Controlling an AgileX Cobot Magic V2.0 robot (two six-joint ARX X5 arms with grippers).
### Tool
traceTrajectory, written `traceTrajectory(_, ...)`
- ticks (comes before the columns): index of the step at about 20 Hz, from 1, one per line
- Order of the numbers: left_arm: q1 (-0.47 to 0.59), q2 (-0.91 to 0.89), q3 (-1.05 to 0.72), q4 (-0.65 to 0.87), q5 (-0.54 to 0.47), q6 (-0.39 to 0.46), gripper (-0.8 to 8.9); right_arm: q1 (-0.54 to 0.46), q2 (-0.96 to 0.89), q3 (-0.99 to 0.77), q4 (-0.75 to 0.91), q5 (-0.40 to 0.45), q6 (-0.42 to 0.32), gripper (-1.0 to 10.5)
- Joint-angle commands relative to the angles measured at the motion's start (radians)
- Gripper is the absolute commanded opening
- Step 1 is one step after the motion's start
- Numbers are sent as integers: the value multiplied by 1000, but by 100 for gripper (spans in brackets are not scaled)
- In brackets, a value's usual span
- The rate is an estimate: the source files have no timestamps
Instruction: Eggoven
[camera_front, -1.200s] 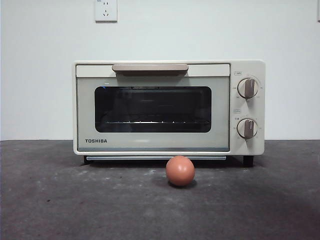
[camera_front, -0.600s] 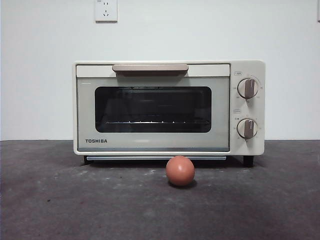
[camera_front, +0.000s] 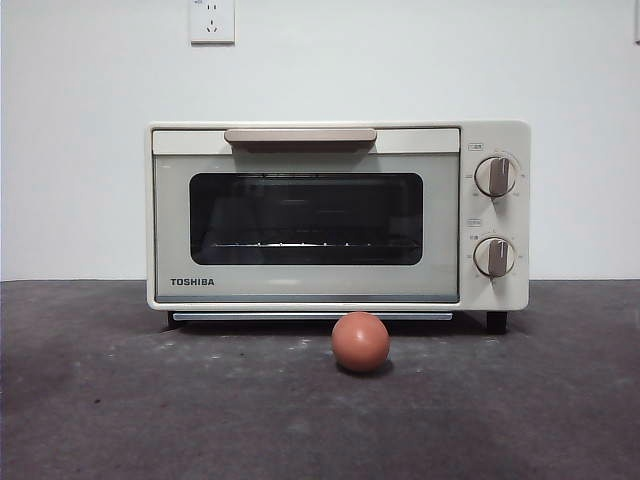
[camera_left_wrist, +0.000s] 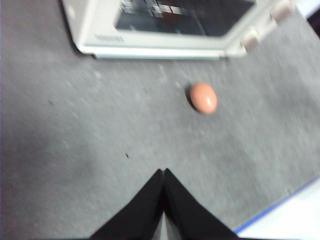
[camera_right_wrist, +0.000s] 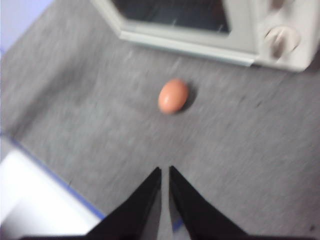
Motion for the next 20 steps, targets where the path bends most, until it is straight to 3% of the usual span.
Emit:
traceTrajectory(1,-14,5,17,4,8,39,7,43,12,15,-2,3,-26,5)
traceTrajectory(3,-16,4,17,4,8,39,7,71,16,15,15,5,-20,51)
traceTrajectory(6,-16,4,17,3,8,39,7,79,16,15,53,4,63,328)
traceTrajectory(10,-16,4,17,4,8,39,7,81,58,15,75,0,163,334)
traceTrajectory(13,-16,4,17,4,8,39,7,137,127,15,183,2,235,334)
traceTrajectory(20,-16,4,17,4,8,38,7,399,427,17,481,261,383,333)
